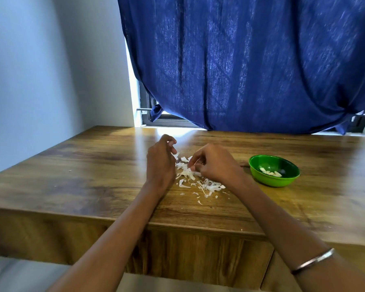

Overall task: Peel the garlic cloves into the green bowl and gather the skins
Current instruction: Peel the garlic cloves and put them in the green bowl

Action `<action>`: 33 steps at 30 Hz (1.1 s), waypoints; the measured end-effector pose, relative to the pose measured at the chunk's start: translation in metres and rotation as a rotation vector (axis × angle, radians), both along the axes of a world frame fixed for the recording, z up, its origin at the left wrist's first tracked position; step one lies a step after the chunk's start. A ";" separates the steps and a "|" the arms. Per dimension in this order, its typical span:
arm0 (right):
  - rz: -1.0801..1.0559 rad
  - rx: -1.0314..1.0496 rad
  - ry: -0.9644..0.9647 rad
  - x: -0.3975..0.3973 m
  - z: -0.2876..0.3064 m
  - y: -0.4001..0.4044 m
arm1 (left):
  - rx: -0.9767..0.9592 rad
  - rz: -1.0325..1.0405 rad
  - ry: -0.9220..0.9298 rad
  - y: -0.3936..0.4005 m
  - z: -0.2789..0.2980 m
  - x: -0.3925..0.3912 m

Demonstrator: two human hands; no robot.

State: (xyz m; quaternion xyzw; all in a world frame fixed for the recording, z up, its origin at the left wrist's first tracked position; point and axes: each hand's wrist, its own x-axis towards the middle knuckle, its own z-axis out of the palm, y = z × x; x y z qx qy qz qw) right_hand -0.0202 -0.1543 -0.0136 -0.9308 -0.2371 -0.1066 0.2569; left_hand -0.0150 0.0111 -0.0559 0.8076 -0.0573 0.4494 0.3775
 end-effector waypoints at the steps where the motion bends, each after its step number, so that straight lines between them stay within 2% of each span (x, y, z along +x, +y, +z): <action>1: -0.020 -0.030 -0.004 0.000 -0.002 0.004 | -0.006 -0.007 -0.001 -0.001 0.000 -0.001; 6: -0.090 -0.146 0.005 0.003 -0.009 0.013 | 0.020 -0.041 0.068 -0.008 -0.002 -0.003; 15: -0.085 -0.116 0.026 0.001 -0.012 -0.001 | 0.090 -0.109 0.125 -0.013 0.000 -0.005; 23: -0.069 0.247 0.073 0.003 0.000 -0.021 | 0.120 -0.187 0.062 -0.020 0.005 -0.007; 29: -0.060 0.559 0.117 0.003 -0.002 -0.039 | 0.346 -0.206 -0.039 -0.030 0.004 -0.011; 33: -0.023 0.780 0.220 0.000 -0.007 -0.039 | 0.414 -0.248 -0.079 -0.035 0.007 -0.015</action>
